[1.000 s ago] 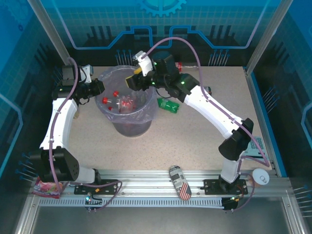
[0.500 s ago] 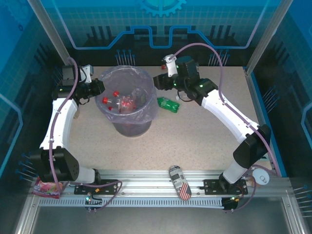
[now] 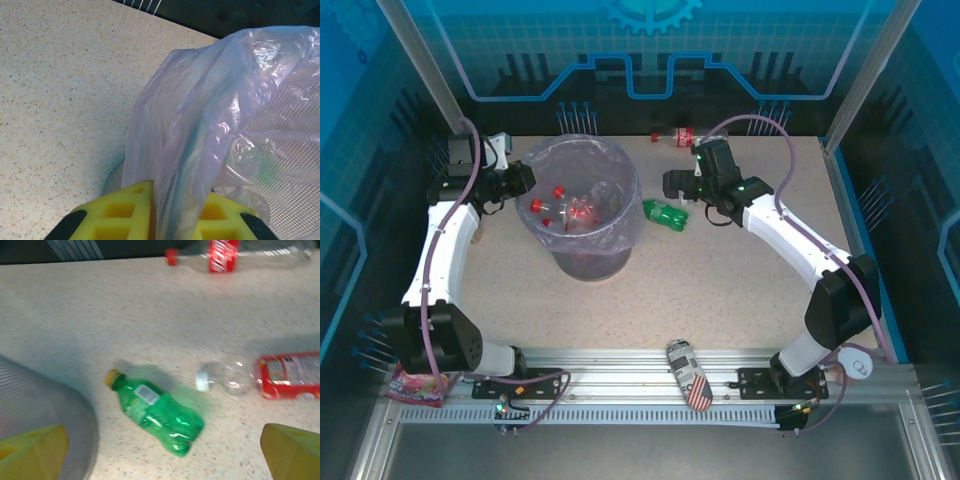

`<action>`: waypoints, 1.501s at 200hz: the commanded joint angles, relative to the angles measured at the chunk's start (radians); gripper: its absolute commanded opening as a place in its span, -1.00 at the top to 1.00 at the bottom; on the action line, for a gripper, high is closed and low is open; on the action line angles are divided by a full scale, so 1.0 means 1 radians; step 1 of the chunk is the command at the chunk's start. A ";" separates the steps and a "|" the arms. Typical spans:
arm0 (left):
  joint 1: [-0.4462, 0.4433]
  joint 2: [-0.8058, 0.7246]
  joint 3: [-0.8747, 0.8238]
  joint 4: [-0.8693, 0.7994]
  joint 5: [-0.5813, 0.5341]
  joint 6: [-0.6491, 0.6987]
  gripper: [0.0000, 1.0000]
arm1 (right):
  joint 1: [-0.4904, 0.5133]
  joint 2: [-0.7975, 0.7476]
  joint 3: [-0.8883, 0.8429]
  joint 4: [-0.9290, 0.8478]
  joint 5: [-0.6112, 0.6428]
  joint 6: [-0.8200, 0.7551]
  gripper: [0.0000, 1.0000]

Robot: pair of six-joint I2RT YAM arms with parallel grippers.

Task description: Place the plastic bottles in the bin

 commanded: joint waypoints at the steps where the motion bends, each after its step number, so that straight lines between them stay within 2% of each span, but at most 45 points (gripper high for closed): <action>1: -0.004 0.009 -0.049 -0.050 0.051 0.012 1.00 | -0.048 -0.012 -0.053 0.002 0.054 0.137 -0.99; 31: -0.005 0.006 -0.052 -0.049 0.056 0.012 1.00 | -0.104 0.014 -0.134 0.047 0.105 0.324 -0.99; 59: -0.005 0.003 -0.053 -0.047 0.056 0.014 1.00 | -0.147 0.038 -0.220 0.169 0.123 0.446 -0.99; 109: -0.018 0.015 -0.060 -0.036 0.086 0.004 1.00 | -0.198 0.147 -0.242 0.342 0.093 0.566 -0.99; 136: -0.021 0.010 -0.055 -0.047 0.044 0.016 1.00 | -0.216 0.204 -0.236 0.385 0.112 0.622 -1.00; 167: -0.019 0.007 -0.056 -0.048 0.037 0.020 1.00 | -0.235 0.284 -0.212 0.433 0.096 0.652 -0.99; 300: -0.019 0.012 -0.052 -0.054 0.027 0.028 1.00 | -0.267 0.531 0.039 0.362 0.085 0.642 -1.00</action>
